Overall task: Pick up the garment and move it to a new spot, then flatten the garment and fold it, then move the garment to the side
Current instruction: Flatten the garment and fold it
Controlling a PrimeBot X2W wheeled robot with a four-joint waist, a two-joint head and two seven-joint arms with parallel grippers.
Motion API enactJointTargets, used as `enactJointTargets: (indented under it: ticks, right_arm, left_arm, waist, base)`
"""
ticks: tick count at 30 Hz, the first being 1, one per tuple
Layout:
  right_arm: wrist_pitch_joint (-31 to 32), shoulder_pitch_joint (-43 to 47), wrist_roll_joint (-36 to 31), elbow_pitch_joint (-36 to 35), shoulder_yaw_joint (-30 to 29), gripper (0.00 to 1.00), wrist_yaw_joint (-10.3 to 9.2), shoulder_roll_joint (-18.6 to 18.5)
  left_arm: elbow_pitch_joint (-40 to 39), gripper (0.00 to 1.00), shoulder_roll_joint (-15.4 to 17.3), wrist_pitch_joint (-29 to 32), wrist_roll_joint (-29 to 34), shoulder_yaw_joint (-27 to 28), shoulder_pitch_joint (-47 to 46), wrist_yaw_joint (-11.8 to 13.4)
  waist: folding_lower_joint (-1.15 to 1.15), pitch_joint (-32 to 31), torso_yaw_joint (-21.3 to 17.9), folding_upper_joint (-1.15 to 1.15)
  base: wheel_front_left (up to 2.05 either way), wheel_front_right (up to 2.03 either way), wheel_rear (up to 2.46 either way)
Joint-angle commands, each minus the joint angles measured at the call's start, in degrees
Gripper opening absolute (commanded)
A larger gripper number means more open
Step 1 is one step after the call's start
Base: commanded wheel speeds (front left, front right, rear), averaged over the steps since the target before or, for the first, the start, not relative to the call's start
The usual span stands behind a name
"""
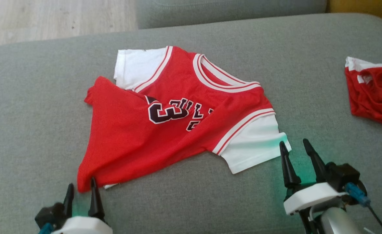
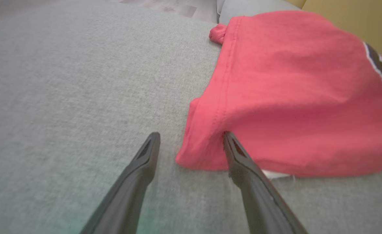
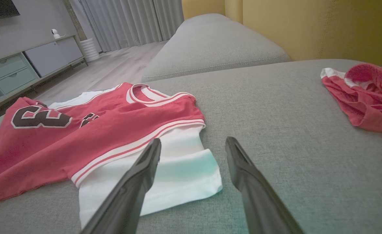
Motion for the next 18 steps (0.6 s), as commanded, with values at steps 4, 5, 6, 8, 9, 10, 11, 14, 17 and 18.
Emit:
enactJointTargets:
  ticks: [4,5,6,8,9,10,11,14,17,18]
  right_arm:
    - [-0.4,-3.1,-0.5,-1.4,0.8,1.00,0.20,-0.1]
    - [-0.4,-3.2,-0.5,-1.4,0.8,1.00,0.20,-0.1]
    - [-0.4,-3.3,-0.5,-1.3,0.8,1.00,0.20,-0.1]
    - [-0.4,-3.6,-0.5,-1.2,0.8,1.00,0.20,-0.1]
    - [-0.4,-3.8,-0.6,-1.0,0.8,1.00,0.20,-0.1]
    - [-0.4,-4.0,-0.6,-0.7,0.8,1.00,0.20,-0.1]
    - [-0.4,-4.2,-0.8,-0.2,0.8,1.00,0.20,-0.1]
    - [-0.4,-5.7,-1.7,2.8,0.6,1.00,0.20,-0.1]
    - [-0.4,-7.3,-2.0,6.0,0.4,1.00,0.20,-0.1]
    - [-0.4,-7.9,-1.2,7.1,0.3,1.00,0.20,-0.1]
  left_arm:
    - [-1.2,1.00,0.2,-0.3,-2.5,1.0,-3.2,-0.9]
    - [-0.9,1.00,0.2,-0.3,-2.9,0.5,-3.3,-1.1]
    - [-0.4,1.00,0.2,-0.3,-3.2,0.0,-3.5,-1.2]
    - [1.6,1.00,0.2,-0.3,-3.9,-1.0,-4.1,-1.4]
    - [2.8,1.00,0.2,-0.3,-4.2,-1.7,-4.5,-1.5]
    - [4.1,1.00,0.2,-0.3,-4.7,-2.5,-5.0,-1.6]
    - [5.3,0.95,0.2,-0.3,-5.0,-3.4,-5.6,-1.8]
    - [8.0,0.00,0.2,-0.3,-6.2,-5.2,-7.8,-2.1]
    - [7.9,0.00,0.2,-0.3,-6.6,-6.2,-8.4,-2.3]
    - [7.8,0.00,0.2,-0.3,-6.7,-6.4,-8.6,-2.3]
  waist:
    - [-0.01,1.4,-0.5,0.00]
    - [-0.01,1.7,-0.5,0.00]
    - [-0.01,2.0,-0.6,0.00]
    - [-0.01,2.5,-0.7,0.00]
    - [-0.01,2.9,-0.7,0.00]
    - [-0.01,3.2,-0.7,0.00]
    - [-0.01,3.4,-0.7,0.00]
    - [-0.01,4.6,-0.4,0.00]
    - [-0.01,5.3,0.1,0.00]
    - [-0.01,5.5,0.4,0.00]
  base:
    - [0.00,0.00,0.00]
    - [0.00,0.00,0.00]
    - [0.00,0.00,0.00]
    - [0.00,0.00,0.00]
    - [0.00,0.00,0.00]
    - [0.00,0.00,0.00]
    - [0.00,0.00,0.00]
    - [0.00,0.00,0.00]
    - [0.00,0.00,0.00]
    - [0.00,0.00,0.00]
